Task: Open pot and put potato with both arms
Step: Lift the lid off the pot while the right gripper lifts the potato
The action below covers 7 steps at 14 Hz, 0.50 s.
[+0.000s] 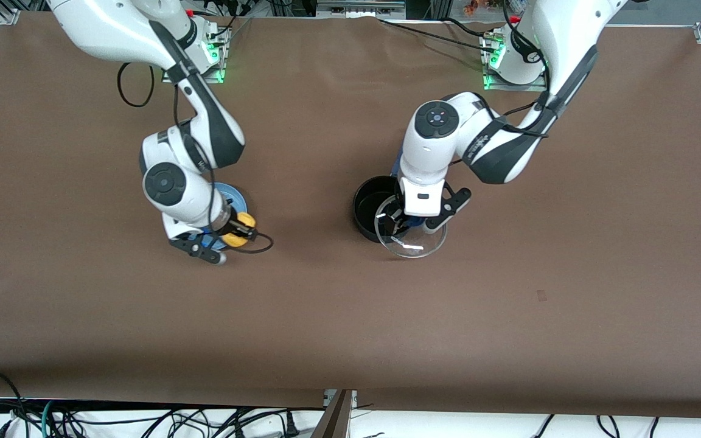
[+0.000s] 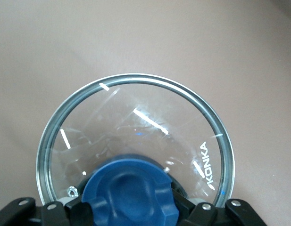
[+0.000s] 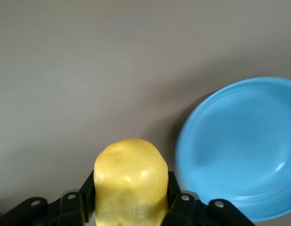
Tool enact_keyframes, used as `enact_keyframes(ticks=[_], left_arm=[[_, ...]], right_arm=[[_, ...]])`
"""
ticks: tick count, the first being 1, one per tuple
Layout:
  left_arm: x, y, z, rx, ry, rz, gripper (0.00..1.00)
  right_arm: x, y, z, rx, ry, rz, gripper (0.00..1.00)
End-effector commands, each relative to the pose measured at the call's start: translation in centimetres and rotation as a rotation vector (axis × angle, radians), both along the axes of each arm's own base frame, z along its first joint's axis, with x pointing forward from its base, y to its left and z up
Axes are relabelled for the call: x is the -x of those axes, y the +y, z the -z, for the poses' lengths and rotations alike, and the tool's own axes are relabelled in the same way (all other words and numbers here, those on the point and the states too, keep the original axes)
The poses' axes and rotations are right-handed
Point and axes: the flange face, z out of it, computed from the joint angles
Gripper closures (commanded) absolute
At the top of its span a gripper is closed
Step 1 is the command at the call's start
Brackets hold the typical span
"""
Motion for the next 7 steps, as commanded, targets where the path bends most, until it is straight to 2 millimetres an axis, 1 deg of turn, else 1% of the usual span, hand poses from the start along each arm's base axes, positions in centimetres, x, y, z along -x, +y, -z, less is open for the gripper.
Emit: enact_keyframes(ticks=[1,3,4,5,6,7], left_arm=[[-1.3,4.4,-3.9,0.025,0.043,0.116,0.55],[-2.4,8.3,-6.1,0.04,0.075,0.179,0.55],[-3.1,10.7,-7.3,0.052,0.076,0.194,0.55],[-3.8,13.2,-8.5,0.065,0.068,0.21,0.55],[-4.5,16.0,-9.3,0.07,0.065,0.233,0.55],[-5.0,18.5,-9.8,0.074,0.07,0.256,0.55]], right_arm=[[0.7,5.2,-1.5,-0.038,-0.019,0.051,0.71],[1.7,8.0,-1.4,-0.046,-0.018,0.063,0.71],[2.3,9.6,-1.4,-0.052,-0.021,0.072,0.71],[2.9,11.6,-1.4,-0.067,-0.032,0.085,0.71],[3.3,13.4,-1.5,-0.087,-0.051,0.108,0.71],[3.7,15.1,-1.0,-0.108,-0.062,0.133,0.71]])
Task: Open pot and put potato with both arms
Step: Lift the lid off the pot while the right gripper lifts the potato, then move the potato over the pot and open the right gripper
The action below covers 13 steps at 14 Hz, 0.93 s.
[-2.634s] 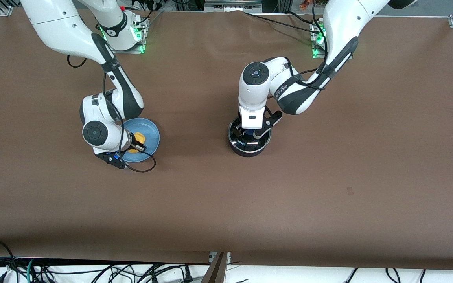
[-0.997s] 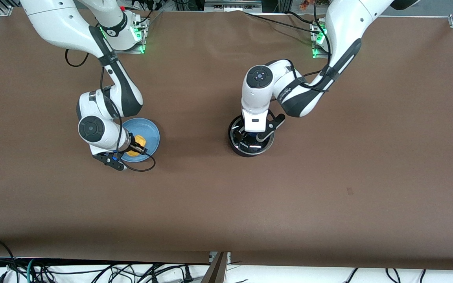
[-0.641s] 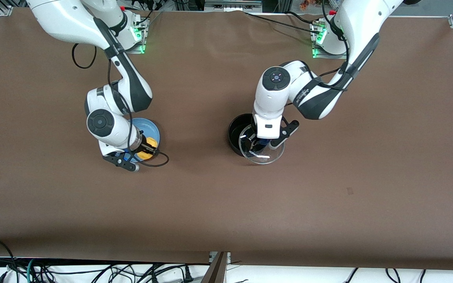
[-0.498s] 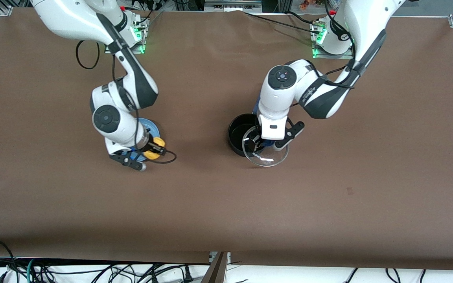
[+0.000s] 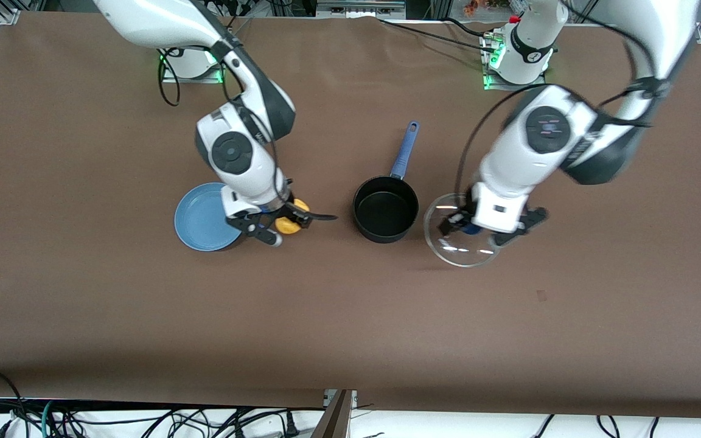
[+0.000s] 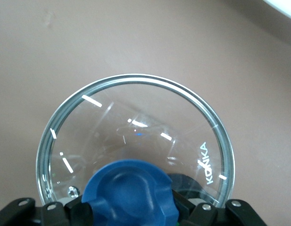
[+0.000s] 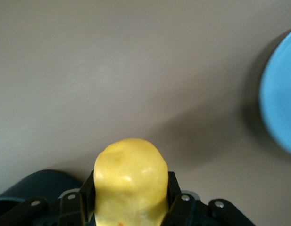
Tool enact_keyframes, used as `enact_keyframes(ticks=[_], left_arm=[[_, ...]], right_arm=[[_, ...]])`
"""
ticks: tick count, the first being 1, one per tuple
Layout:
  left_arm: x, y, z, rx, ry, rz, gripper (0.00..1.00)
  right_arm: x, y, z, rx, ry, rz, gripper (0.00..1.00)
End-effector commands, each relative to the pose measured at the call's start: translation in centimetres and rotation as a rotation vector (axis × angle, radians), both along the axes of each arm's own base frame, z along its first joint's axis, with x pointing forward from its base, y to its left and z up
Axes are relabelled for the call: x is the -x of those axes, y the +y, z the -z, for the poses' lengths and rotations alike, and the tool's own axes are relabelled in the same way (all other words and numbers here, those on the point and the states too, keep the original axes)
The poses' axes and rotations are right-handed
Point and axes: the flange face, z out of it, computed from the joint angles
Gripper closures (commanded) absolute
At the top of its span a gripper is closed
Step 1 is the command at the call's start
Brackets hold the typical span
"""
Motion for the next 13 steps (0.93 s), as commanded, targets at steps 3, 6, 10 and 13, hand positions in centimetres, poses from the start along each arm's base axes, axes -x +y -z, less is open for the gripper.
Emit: enact_keyframes(ticks=[3,6,10,13], left_arm=[[-1.4,11.8,-2.0,0.016,0.015,0.145,0.54],[-2.2,18.9,-0.3,-0.009,0.015,0.272,0.54],[-2.6,24.4,3.8,-0.111,0.04,0.34,0.54],[-2.2,25.6,7.4,-0.108,0.013,0.343,0.54]], right_arm=[[0.8,8.0,0.3,-0.119,-0.054,0.132,0.71],[1.5,11.4,0.7,-0.177,-0.071,0.19,0.71],[3.7,15.1,2.4,-0.227,-0.078,0.207,0.7],[5.0,16.2,4.8,-0.215,-0.054,0.197,0.7]])
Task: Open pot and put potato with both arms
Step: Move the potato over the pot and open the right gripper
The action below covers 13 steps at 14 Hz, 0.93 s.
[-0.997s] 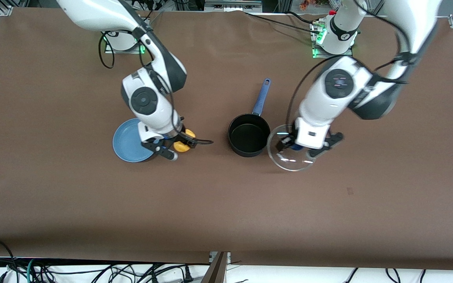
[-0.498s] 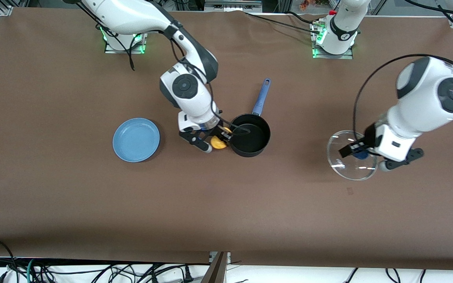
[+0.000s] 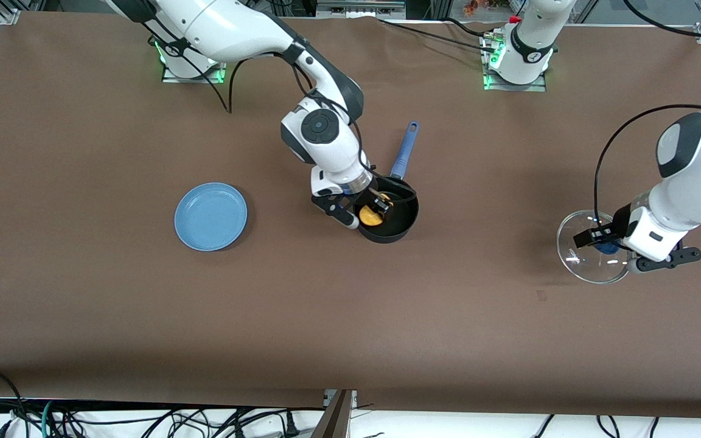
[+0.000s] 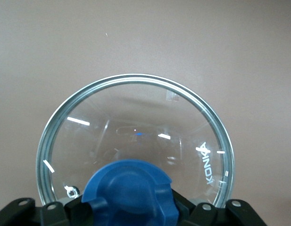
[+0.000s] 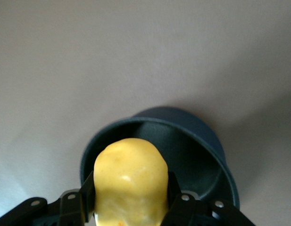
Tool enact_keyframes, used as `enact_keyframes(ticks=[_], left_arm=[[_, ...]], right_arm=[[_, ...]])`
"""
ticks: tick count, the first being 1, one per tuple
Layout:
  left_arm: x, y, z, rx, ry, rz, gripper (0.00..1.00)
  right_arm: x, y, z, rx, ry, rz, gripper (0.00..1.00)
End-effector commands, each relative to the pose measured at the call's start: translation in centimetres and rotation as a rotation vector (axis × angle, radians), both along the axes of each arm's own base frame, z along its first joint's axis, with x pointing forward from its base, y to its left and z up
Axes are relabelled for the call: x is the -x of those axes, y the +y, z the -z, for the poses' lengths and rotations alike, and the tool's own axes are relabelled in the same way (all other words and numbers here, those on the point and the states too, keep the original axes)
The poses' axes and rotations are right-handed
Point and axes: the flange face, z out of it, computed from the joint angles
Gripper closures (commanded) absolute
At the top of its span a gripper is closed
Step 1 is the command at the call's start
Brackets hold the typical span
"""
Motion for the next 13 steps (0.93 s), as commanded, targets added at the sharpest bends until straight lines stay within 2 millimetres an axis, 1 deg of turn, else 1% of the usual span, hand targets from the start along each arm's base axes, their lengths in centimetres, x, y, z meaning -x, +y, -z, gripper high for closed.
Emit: enact_keyframes(ticks=[1,2,3,4,5,7,8,9,11,12,13], left_arm=[[0.9,-0.1,3.1,0.004,-0.041,0.036,0.55],[1.5,-0.3,4.1,0.009,-0.035,0.039,0.55],[2.1,-0.6,4.9,0.003,-0.021,0.048,0.55],[2.7,-0.8,5.9,-0.027,-0.016,0.074,0.55],[3.2,-1.1,6.6,-0.053,-0.012,0.093,0.55],[4.1,-1.7,7.8,-0.068,-0.013,0.097,0.55],[4.6,-1.9,8.4,-0.069,-0.023,0.089,0.55],[5.1,-1.7,8.9,-0.076,-0.031,0.07,0.55],[5.7,-1.7,9.8,-0.093,-0.049,0.054,0.55],[6.0,-2.1,10.2,-0.095,-0.053,0.064,0.56],[6.3,-2.5,10.6,-0.092,-0.067,0.065,0.56]], right_arm=[[0.6,1.4,1.6,-0.009,0.014,0.007,0.7],[0.8,1.5,2.0,-0.006,0.018,0.004,0.7],[0.9,1.5,2.1,-0.005,0.019,0.002,0.67],[0.9,1.5,2.1,-0.005,0.019,0.002,0.48],[0.8,1.6,1.9,-0.006,0.014,-0.001,0.0],[-0.5,1.5,0.0,-0.03,-0.013,0.005,0.0],[-0.9,1.5,-1.0,-0.036,-0.021,0.008,0.0],[-1.3,1.3,-1.7,-0.026,-0.015,0.009,0.0],[-2.4,1.0,-4.0,0.011,0.002,-0.001,0.0],[-3.7,-0.1,-5.1,0.035,0.011,-0.004,0.0],[-4.9,-1.5,-6.4,0.059,0.011,-0.045,0.0]])
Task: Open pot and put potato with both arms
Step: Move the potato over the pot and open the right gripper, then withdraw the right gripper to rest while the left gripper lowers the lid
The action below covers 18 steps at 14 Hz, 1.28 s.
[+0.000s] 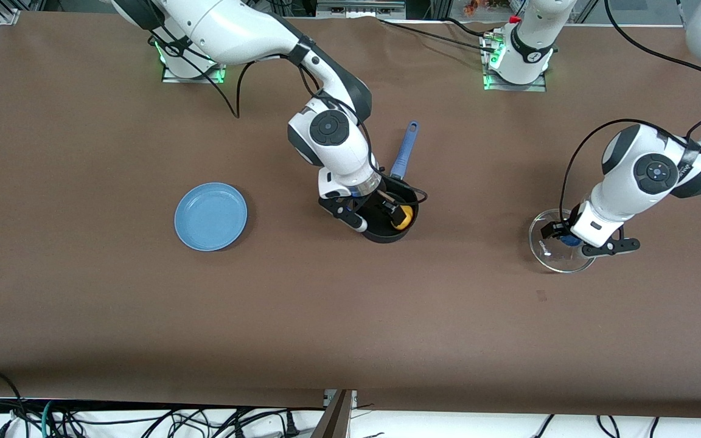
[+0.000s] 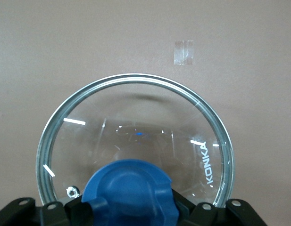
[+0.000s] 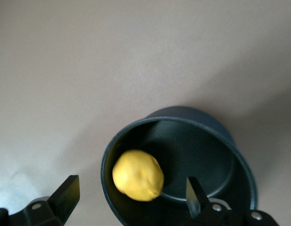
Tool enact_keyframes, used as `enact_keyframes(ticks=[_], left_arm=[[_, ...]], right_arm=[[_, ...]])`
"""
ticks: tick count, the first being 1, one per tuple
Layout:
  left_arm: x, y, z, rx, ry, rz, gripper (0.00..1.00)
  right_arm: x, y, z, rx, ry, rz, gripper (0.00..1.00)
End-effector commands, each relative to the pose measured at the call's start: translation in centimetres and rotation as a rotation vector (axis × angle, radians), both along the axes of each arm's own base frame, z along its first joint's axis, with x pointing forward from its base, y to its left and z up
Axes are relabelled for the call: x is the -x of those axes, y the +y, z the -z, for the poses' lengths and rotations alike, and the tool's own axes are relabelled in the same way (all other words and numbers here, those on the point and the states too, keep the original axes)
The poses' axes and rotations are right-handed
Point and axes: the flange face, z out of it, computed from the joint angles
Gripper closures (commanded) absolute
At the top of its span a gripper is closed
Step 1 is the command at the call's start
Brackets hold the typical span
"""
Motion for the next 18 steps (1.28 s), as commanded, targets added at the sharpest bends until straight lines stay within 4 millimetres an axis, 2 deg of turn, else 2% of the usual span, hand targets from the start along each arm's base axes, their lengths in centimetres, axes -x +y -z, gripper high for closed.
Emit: enact_keyframes(ticks=[1,3,5,7,9,10,12,13,15,16,18], left_arm=[[1.3,-0.8,0.5,-0.025,-0.048,0.004,0.56],[2.1,-0.8,1.9,-0.047,-0.046,0.015,0.57],[2.6,-1.1,3.0,-0.057,-0.047,0.013,0.59],[3.3,-1.6,4.3,-0.069,-0.046,0.016,0.59],[3.7,-2.0,5.2,-0.078,-0.054,0.002,0.59],[3.9,-2.2,5.7,-0.079,-0.056,0.003,0.59],[4.3,-2.4,6.8,-0.088,-0.062,-0.002,0.58],[4.5,-2.5,7.2,-0.095,-0.067,-0.004,0.57],[4.7,-2.5,7.5,-0.106,-0.073,-0.009,0.45],[4.7,-2.6,7.7,-0.101,-0.07,-0.008,0.36],[4.7,-2.7,7.8,-0.103,-0.071,-0.001,0.25]], right_arm=[[-2.7,-2.9,-3.5,0.064,0.008,-0.111,0.0],[-4.3,-6.4,-6.0,0.125,0.013,-0.228,0.0],[-6.1,-10.9,-9.1,0.175,0.011,-0.389,0.0],[-7.4,-15.1,-10.5,0.22,0.028,-0.555,0.0],[-9.1,-20.4,-14.4,0.232,0.0,-0.65,0.0],[-9.7,-22.3,-15.0,0.237,-0.002,-0.688,0.0],[-10.0,-26.6,-17.6,0.256,0.013,-0.728,0.0],[-10.2,-29.7,-19.0,0.261,0.024,-0.768,0.0],[-10.4,-35.8,-21.4,0.274,0.01,-0.86,0.0],[-9.9,-38.6,-22.7,0.283,0.001,-0.881,0.0],[-8.8,-42.9,-24.0,0.298,0.004,-0.903,0.0]])
